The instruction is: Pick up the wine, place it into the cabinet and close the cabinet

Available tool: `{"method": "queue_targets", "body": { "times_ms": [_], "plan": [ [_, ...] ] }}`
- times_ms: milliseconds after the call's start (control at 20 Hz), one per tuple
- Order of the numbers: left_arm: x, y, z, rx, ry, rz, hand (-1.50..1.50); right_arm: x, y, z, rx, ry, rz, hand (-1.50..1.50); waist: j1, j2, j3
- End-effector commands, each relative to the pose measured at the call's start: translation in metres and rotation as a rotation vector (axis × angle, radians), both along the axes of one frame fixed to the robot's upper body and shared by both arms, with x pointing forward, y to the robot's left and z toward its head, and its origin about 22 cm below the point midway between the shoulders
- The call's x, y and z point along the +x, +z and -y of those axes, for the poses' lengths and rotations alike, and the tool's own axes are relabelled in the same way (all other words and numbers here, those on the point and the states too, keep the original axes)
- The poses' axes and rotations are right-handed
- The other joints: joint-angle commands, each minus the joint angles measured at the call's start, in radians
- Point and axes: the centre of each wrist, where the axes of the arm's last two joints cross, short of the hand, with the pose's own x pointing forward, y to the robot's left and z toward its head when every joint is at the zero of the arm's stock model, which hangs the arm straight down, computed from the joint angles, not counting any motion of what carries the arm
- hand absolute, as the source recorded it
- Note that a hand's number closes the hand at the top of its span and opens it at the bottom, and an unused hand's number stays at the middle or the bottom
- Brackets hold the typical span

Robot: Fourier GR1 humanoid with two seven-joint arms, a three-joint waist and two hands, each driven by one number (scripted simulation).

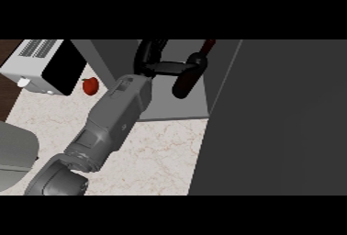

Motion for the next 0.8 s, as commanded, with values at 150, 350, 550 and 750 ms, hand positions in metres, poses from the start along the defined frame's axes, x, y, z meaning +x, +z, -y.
{"method": "queue_targets", "body": {
  "times_ms": [150,350,550,750],
  "plan": [
    [-0.009,-0.018,-0.007,-0.079,-0.105,-0.024,-1.50,-0.026,0.044,0.008,0.097,0.050,-0.024,-1.50,0.023,-0.010,0.000],
    [-0.018,-0.031,-0.010,-0.101,-0.123,-0.031,-1.50,-0.032,0.034,0.002,0.110,0.030,-0.037,-1.50,0.016,-0.021,-0.001],
    [-0.031,-0.044,-0.012,-0.135,-0.145,-0.035,-1.50,-0.024,0.036,0.007,0.084,0.017,-0.022,-1.50,0.039,-0.017,0.000],
    [-0.045,-0.055,-0.013,-0.150,-0.165,-0.074,-1.50,-0.029,0.033,0.004,0.113,-0.009,-0.030,-1.50,0.048,-0.025,0.000]
  ]
}}
